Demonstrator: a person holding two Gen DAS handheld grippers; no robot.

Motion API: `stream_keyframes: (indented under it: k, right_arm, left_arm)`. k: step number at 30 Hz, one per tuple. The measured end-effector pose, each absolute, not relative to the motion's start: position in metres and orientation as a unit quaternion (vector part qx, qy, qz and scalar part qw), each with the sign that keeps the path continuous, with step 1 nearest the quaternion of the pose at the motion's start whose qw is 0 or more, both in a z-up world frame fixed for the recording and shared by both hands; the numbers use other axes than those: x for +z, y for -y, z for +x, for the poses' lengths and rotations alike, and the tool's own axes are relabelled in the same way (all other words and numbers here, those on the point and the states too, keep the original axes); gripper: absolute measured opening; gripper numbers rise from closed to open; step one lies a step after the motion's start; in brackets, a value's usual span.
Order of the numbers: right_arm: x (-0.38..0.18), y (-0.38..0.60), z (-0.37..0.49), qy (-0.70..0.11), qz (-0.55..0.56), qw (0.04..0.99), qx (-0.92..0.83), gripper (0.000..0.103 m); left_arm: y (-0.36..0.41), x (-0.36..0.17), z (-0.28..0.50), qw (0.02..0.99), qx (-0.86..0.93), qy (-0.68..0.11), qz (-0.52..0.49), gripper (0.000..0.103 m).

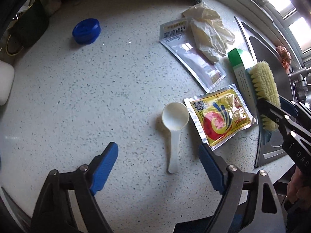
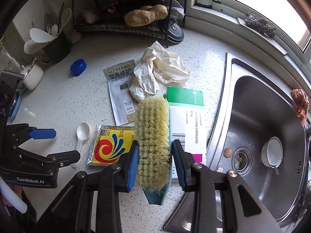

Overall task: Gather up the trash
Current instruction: 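Close the left gripper on the white plastic spoon while the right gripper holds the brush, then carry the spoon and brush down over the red bin with both tools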

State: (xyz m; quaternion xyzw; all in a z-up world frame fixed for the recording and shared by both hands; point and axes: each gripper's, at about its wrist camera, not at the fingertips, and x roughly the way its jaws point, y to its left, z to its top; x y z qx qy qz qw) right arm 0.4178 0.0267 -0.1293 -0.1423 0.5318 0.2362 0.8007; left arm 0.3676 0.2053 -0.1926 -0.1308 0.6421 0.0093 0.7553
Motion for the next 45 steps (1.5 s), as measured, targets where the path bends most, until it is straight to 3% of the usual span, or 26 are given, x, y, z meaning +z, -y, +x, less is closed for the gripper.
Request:
stream_keyframes:
  k: [6,8,11,15,16,31,45]
  right_arm:
    - [-0.134,-0.032,0.424,-0.532,-0.132,0.802,0.239,0.032]
    - [-0.135,-0.032,0.426,-0.534,-0.128,0.801,0.237,0.032]
    - [-0.135,-0.029,0.428,-0.537,-0.124,0.8,0.236,0.032]
    - [-0.134,-0.026,0.426,-0.535,-0.128,0.801,0.238,0.032]
    - [-0.134,-0.025,0.425,-0.535,-0.127,0.8,0.238,0.032]
    - [-0.109,0.02,0.387,-0.516,-0.104,0.811,0.257,0.032]
    - [-0.088,0.136,0.274,-0.491,-0.09,0.826,0.262,0.032]
  left_arm:
    - [-0.197,-0.201,0.384,0.758,0.003,-0.643,-0.11,0.073]
    - [-0.192,-0.202,0.392,0.761,0.008,-0.641,-0.098,0.065]
    - [-0.186,-0.202,0.398,0.766,0.013,-0.636,-0.091,0.039]
    - [-0.18,-0.2,0.394,0.769,0.011,-0.635,-0.076,0.021]
    - [-0.177,-0.2,0.391,0.769,0.008,-0.634,-0.075,0.009]
    - [-0.126,-0.155,0.347,0.805,0.005,-0.587,-0.087,0.009]
    - [-0.014,-0.136,0.226,0.824,-0.012,-0.561,-0.077,0.009]
